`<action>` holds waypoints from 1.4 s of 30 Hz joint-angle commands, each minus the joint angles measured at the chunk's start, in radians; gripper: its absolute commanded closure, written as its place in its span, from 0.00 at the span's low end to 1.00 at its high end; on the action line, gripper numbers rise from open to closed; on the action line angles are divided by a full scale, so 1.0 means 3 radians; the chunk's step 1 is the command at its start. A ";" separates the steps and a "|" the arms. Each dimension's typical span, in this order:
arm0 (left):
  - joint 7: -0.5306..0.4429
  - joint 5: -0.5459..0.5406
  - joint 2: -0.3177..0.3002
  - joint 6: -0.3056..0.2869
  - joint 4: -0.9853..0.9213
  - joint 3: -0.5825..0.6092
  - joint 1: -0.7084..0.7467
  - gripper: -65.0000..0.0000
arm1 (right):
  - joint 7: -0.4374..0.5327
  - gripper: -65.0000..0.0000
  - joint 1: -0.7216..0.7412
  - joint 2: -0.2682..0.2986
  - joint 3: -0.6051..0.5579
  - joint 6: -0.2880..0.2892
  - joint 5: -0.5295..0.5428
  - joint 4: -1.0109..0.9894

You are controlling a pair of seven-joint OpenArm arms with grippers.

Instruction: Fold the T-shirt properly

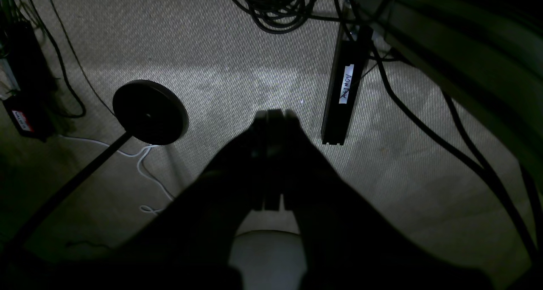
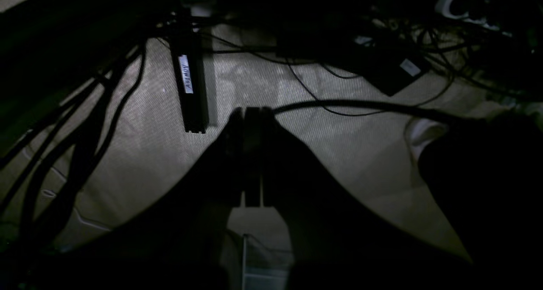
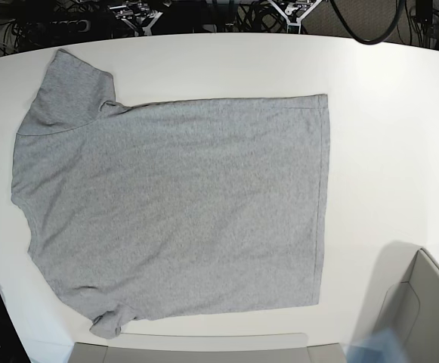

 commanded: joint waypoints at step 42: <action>-0.2132 -0.0019 -0.0001 0.0026 0.0002 -0.0011 0.0670 1.00 | 0.1600 1.00 -0.0662 0.0142 0.0018 0.0021 0.0024 0.0019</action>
